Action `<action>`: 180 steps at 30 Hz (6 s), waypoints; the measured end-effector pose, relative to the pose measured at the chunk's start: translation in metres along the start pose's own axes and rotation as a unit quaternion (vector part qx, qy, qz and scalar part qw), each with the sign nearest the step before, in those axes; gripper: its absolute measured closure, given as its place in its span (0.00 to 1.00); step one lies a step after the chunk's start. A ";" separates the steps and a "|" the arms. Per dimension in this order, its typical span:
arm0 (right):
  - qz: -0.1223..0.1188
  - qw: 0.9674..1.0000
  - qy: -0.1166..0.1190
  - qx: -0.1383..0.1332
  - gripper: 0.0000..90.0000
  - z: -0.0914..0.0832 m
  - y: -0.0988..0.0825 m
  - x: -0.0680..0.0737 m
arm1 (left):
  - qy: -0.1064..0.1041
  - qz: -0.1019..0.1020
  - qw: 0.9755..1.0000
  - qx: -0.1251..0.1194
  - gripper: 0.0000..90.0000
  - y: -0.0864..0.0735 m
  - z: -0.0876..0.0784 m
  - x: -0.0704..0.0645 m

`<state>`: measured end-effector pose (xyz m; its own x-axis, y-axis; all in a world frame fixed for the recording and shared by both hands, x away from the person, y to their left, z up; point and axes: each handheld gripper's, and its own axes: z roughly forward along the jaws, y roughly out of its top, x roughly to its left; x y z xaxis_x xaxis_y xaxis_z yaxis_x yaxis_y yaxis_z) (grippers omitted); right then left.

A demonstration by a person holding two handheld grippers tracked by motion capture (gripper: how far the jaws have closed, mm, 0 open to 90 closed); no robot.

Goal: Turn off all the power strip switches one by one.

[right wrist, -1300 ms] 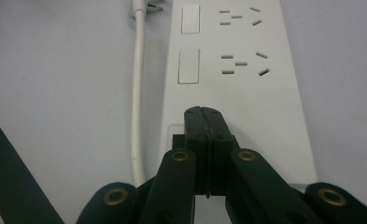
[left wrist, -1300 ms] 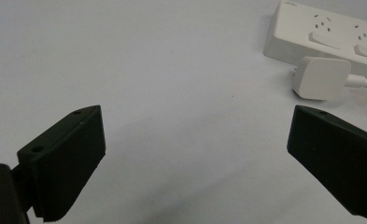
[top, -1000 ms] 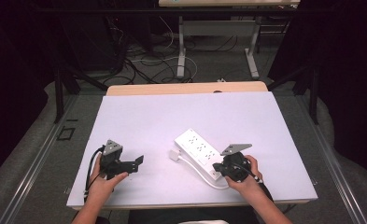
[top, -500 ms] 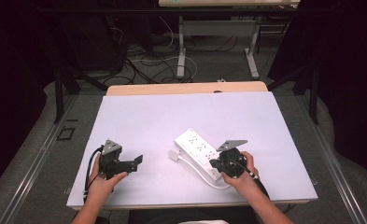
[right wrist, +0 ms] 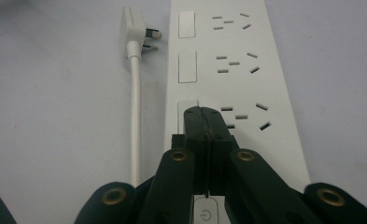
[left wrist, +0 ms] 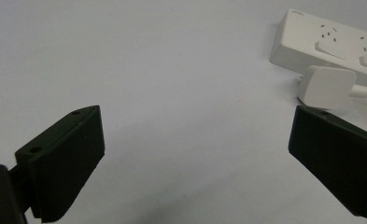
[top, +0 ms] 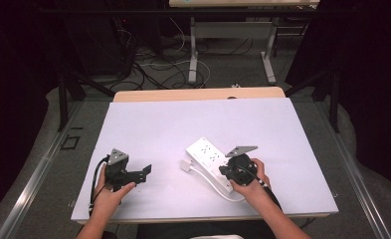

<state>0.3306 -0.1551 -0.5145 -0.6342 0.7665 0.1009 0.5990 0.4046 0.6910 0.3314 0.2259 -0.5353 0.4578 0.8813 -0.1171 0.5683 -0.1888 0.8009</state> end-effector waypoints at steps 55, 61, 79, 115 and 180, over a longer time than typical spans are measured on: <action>0.033 0.999 0.001 0.024 1.00 0.032 0.015 0.005 | 0.007 0.005 1.000 -0.005 0.01 -0.001 -0.001 0.000; 0.035 0.999 0.002 0.022 1.00 0.034 0.013 0.003 | 0.008 0.005 1.000 -0.007 0.01 -0.001 0.000 -0.001; 0.036 0.999 0.004 0.028 1.00 0.035 0.018 0.003 | 0.006 0.002 1.000 -0.005 0.01 -0.001 0.000 0.001; 0.040 0.999 0.005 0.022 1.00 0.051 0.055 0.003 | 0.007 0.000 1.000 -0.003 0.01 -0.001 -0.001 0.003; 0.041 0.998 0.009 0.039 1.00 0.066 0.060 0.004 | 0.008 -0.002 1.000 -0.004 0.01 -0.001 -0.001 0.004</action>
<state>0.3962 -0.0946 -0.5196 -0.5899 0.7899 0.1674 0.6849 0.3798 0.6218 0.3324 0.2302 -0.5363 0.4449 0.8886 -0.1114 0.5641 -0.1814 0.8055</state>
